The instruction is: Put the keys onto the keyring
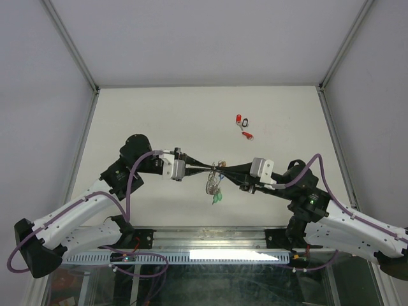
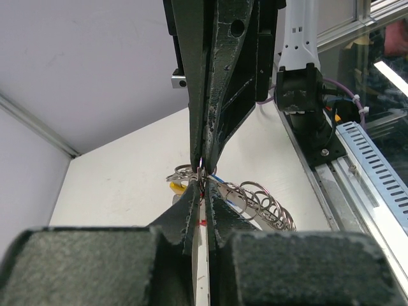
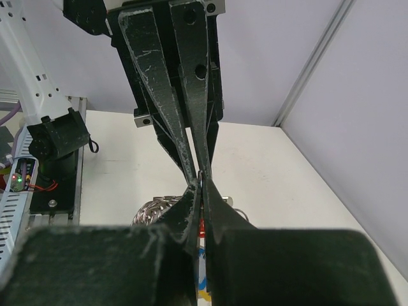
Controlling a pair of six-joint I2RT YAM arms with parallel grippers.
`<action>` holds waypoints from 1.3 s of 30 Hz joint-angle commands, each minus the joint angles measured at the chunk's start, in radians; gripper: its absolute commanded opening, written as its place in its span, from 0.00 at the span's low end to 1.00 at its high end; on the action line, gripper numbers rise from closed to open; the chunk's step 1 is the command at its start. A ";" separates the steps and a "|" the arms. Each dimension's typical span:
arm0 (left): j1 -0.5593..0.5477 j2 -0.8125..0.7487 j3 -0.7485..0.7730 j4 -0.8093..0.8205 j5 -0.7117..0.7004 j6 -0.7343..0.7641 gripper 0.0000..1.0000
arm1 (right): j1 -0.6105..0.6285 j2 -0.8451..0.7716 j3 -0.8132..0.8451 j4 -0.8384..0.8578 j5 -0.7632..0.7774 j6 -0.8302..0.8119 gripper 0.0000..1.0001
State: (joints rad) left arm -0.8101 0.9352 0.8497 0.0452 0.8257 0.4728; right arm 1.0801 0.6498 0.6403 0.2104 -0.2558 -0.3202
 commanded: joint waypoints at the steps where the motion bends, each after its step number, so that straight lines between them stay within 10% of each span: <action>1: 0.003 0.007 0.047 -0.021 0.013 0.017 0.00 | 0.002 -0.013 0.034 0.029 -0.021 -0.015 0.00; 10: 0.002 0.028 0.166 -0.321 -0.143 0.206 0.00 | 0.002 -0.024 0.111 -0.229 0.037 -0.092 0.24; 23: -0.010 0.151 0.368 -0.737 -0.362 0.484 0.00 | -0.012 0.145 0.224 -0.419 0.263 -0.010 0.28; 39: -0.081 0.261 0.535 -0.969 -0.591 0.607 0.00 | -0.319 0.286 0.174 -0.164 -0.281 0.419 0.35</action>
State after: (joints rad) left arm -0.8688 1.1954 1.3109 -0.9112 0.2855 1.0416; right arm 0.7647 0.9295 0.8314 -0.1471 -0.3893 -0.0444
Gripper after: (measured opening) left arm 0.006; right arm 0.349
